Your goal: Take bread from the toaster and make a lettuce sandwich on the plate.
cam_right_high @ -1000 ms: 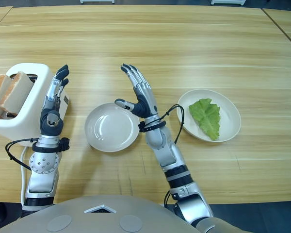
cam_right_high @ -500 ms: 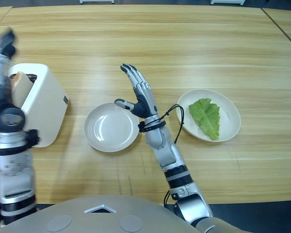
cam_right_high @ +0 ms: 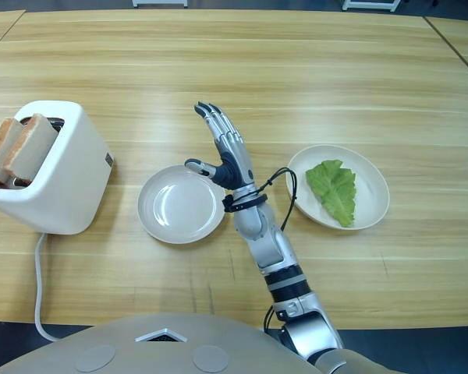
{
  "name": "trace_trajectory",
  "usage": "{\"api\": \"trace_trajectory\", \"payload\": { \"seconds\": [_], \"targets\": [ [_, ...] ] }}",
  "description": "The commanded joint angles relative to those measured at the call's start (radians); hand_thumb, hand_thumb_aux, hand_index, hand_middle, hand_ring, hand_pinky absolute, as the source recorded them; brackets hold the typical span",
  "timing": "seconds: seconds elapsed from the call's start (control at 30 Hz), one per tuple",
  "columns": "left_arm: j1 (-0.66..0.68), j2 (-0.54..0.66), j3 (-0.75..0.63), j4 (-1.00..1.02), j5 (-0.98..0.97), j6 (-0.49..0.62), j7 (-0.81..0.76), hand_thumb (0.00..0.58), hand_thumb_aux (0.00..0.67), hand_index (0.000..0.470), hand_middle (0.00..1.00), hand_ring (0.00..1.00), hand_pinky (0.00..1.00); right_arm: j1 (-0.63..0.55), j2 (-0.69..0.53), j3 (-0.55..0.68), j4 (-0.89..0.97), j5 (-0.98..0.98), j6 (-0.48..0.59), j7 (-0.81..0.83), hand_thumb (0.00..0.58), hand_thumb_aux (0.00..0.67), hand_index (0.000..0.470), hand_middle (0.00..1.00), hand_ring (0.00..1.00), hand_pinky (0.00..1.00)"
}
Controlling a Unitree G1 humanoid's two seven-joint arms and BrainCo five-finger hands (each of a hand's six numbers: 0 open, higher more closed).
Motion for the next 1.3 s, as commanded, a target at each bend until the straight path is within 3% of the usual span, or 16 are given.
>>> {"api": "trace_trajectory", "payload": {
  "seconds": [0.03, 0.37, 0.67, 1.07, 1.17, 1.2, 1.27, 1.3],
  "targets": [
    [-0.008, 0.032, -0.069, 0.068, 0.043, 0.041, 0.014, 0.0, 0.0, 0.0, 0.0, 0.0, 0.0, 0.0, 0.0, 0.002, -0.001, -0.001, 0.004, 0.002, 0.0, 0.0, 0.0, 0.0, 0.0, 0.0],
    [-0.076, -0.019, -0.192, -0.043, 0.007, 0.231, -0.021, 0.0, 0.0, 0.0, 0.0, 0.0, 0.0, 0.0, -0.003, 0.001, 0.0, -0.001, 0.004, 0.004, 0.0, 0.0, 0.0, 0.0, 0.0, 0.0],
    [-0.107, -0.026, -0.315, -0.014, 0.049, 0.317, 0.004, 0.0, 0.0, 0.0, 0.0, 0.0, 0.0, 0.001, -0.003, 0.001, -0.007, 0.0, 0.005, 0.008, 0.0, 0.0, 0.0, 0.0, 0.0, 0.0],
    [-0.121, 0.007, -0.365, 0.028, 0.057, 0.321, 0.086, 0.0, 0.0, 0.0, 0.0, 0.0, 0.0, -0.015, -0.05, -0.047, 0.002, -0.003, 0.008, 0.001, 0.0, 0.0, 0.0, 0.0, 0.0, 0.0],
    [-0.118, 0.013, -0.369, 0.029, 0.055, 0.313, 0.103, 0.075, 0.045, 0.031, 0.0, 0.0, 0.0, -0.053, -0.126, -0.116, 0.034, -0.003, 0.003, -0.009, 0.0, 0.0, 0.0, 0.0, 0.0, 0.0],
    [-0.118, 0.016, -0.371, 0.031, 0.054, 0.309, 0.106, 0.075, 0.045, 0.031, 0.0, 0.0, 0.0, -0.065, -0.154, -0.139, 0.049, -0.003, 0.001, -0.014, 0.0, 0.0, 0.0, 0.0, 0.0, 0.0],
    [-0.114, 0.024, -0.377, 0.037, 0.045, 0.292, 0.11, 0.0, 0.0, 0.0, 0.0, 0.0, 0.0, -0.085, -0.205, -0.179, 0.076, -0.004, -0.005, -0.025, 0.0, 0.0, 0.0, 0.0, 0.0, 0.0],
    [-0.111, 0.028, -0.38, 0.039, 0.041, 0.282, 0.111, 0.0, 0.0, 0.0, 0.0, 0.0, 0.0, -0.091, -0.223, -0.193, 0.086, -0.005, -0.01, -0.03, 0.0, 0.0, 0.0, 0.0, 0.0, 0.0]
  ]
}}
